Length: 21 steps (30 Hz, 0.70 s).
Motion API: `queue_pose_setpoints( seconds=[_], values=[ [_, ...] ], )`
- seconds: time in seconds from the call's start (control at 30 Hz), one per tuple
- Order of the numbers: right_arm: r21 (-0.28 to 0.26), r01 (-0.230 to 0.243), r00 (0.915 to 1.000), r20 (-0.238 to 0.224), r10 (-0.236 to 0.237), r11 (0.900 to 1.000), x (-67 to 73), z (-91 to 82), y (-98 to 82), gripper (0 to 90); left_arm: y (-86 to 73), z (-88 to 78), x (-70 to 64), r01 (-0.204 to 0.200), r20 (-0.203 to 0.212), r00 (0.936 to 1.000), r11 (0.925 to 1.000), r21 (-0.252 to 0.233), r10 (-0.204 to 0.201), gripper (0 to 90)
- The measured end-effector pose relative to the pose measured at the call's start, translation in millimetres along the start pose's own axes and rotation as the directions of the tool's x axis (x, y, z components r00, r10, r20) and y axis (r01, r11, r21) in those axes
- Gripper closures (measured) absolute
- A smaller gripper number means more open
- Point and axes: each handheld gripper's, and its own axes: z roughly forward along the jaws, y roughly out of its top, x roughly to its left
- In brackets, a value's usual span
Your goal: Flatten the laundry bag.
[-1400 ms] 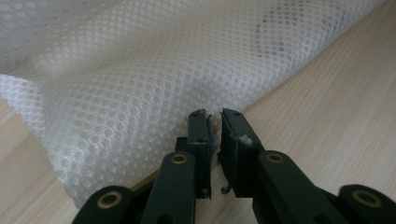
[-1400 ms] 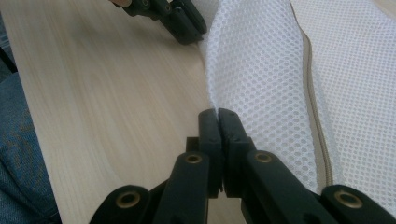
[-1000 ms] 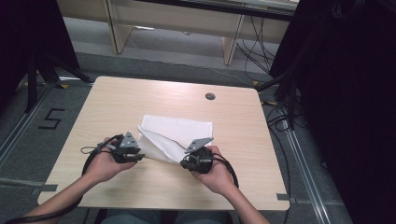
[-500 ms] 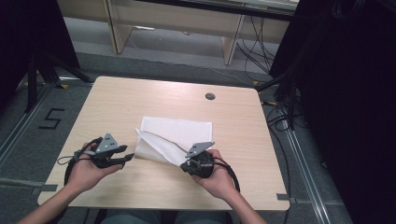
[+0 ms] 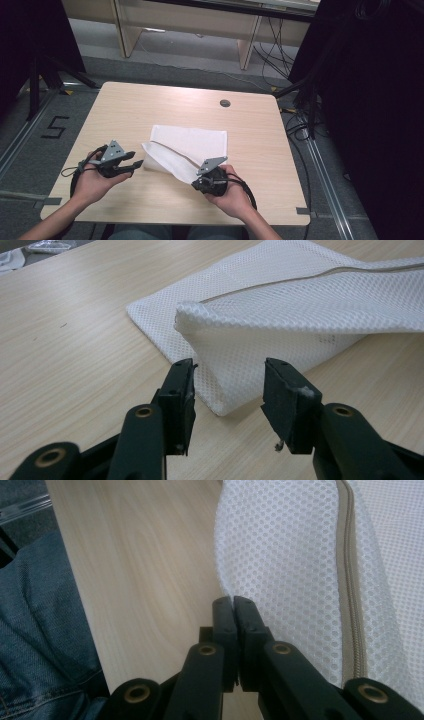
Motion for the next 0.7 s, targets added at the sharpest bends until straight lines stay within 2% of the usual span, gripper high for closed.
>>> queue_pose_setpoints(
  seconds=[0.07, 0.13, 0.23, 0.3, 0.33, 0.43, 0.47, 0.6, 0.63, 0.7],
  values=[
    [-0.003, -0.004, 1.0000, 0.004, 0.004, 1.000, 1.1, 0.3, -0.6, 89.9, 0.0, 0.2, 0.0, 0.000, 0.000, 1.0000, 1.0000, -0.001, 0.000, 55.3],
    [-0.003, 0.006, 0.9999, -0.014, -0.006, 1.000, 2.7, 1.1, -1.9, 89.9, 0.0, 0.3, -0.1, 0.002, -0.002, 1.0000, 1.0000, -0.004, -0.002, 55.1],
    [0.030, 0.008, 0.9998, -0.019, -0.008, 1.000, 4.5, 0.6, -4.2, 89.8, 0.4, 0.1, -0.1, 0.011, -0.001, 0.9999, 0.9999, -0.012, -0.011, 55.1],
    [0.026, 0.009, 0.9997, -0.024, -0.009, 1.000, 5.4, 1.5, -4.9, 89.8, 0.4, 0.1, -0.1, 0.013, -0.003, 0.9999, 0.9998, -0.015, -0.013, 55.1],
    [0.031, 0.031, 0.9987, -0.042, -0.030, 0.999, 5.3, 1.2, -5.6, 89.8, 0.5, -0.1, -0.2, 0.015, -0.005, 0.9999, 0.9997, -0.017, -0.015, 55.0],
    [0.035, 0.037, 0.9979, -0.054, -0.035, 0.999, 7.8, 2.7, -7.4, 89.9, 0.9, -0.9, 0.5, 0.012, -0.009, 0.9999, 0.9998, -0.018, -0.012, 55.1],
    [0.043, 0.029, 0.9978, -0.061, -0.027, 0.999, 9.2, 2.8, -7.8, 89.9, 1.1, -1.6, 1.5, 0.000, -0.010, 0.9999, 0.9999, -0.012, 0.000, 55.0],
    [0.047, 0.058, 0.9953, -0.080, -0.054, 0.997, 10.4, 3.7, -8.5, 89.9, 1.4, -2.5, 2.2, 0.006, -0.016, 0.9998, 0.9998, -0.019, -0.006, 55.1],
    [0.050, 0.069, 0.9938, -0.090, -0.064, 0.996, 10.7, 4.0, -8.5, 89.9, 1.4, -1.7, 0.9, 0.026, -0.019, 0.9995, 0.9990, -0.037, -0.026, 55.0],
    [0.060, 0.073, 0.9922, -0.106, -0.066, 0.996, 13.7, 4.5, -9.7, 89.8, 1.8, -2.2, 1.7, 0.035, -0.018, 0.9992, 0.9984, -0.044, -0.035, 55.0]
  ],
)
